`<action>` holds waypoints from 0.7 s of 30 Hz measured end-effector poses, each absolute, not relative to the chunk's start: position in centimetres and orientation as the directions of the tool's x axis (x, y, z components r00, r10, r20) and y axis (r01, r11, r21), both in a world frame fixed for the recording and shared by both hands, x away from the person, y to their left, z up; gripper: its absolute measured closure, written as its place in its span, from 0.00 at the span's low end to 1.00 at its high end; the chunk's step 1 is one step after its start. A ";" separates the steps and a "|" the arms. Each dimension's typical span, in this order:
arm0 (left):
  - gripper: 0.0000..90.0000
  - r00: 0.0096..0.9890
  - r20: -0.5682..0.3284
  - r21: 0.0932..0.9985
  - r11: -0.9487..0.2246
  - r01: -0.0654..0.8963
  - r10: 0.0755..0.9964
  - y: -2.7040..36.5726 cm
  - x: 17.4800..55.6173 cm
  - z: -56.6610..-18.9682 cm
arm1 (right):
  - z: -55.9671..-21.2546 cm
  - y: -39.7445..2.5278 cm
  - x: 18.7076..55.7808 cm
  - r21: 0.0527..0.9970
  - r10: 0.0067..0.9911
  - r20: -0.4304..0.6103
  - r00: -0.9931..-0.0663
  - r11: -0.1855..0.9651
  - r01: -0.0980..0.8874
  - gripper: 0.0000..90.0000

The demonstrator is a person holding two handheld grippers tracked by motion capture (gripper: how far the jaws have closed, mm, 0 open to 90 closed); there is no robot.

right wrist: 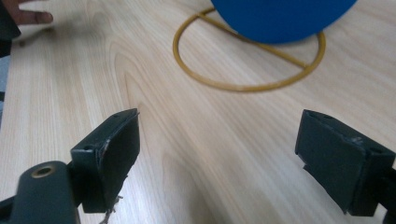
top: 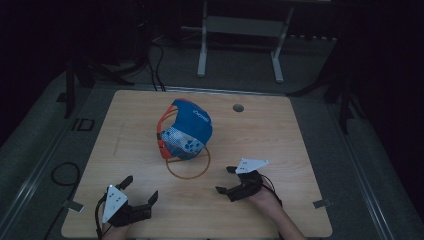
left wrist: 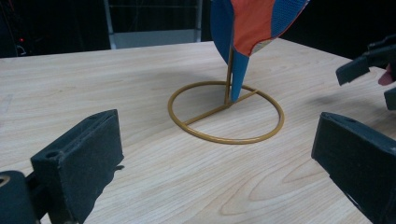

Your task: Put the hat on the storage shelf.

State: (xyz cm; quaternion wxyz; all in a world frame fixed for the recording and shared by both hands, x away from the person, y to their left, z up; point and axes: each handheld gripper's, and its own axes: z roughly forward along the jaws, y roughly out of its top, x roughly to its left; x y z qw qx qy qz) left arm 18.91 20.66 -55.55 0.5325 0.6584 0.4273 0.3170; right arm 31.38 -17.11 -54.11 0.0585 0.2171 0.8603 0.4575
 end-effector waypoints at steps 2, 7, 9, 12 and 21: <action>0.02 0.436 -0.035 0.971 -0.072 0.226 0.899 20.6 18.9 -55.6 | -54.4 -17.4 31.3 0.807 0.429 0.097 -0.898 0.495 0.323 0.15; 0.02 0.437 -0.035 0.970 -0.075 0.231 0.899 20.6 19.0 -55.7 | -55.2 -18.1 31.0 0.799 0.427 0.091 -0.900 0.508 0.322 0.15; 0.02 0.439 -0.038 0.969 -0.073 0.235 0.898 20.6 19.0 -55.7 | -55.4 -18.3 30.8 0.802 0.431 0.068 -0.900 0.513 0.306 0.15; 0.02 0.441 -0.039 0.968 -0.075 0.238 0.897 20.6 19.0 -55.8 | -55.5 -18.7 30.6 0.808 0.436 0.063 -0.898 0.506 0.303 0.15; 0.02 0.441 -0.037 0.967 -0.079 0.243 0.897 20.5 19.1 -55.9 | -55.6 -20.1 29.9 0.810 0.458 0.008 -0.889 0.518 0.275 0.15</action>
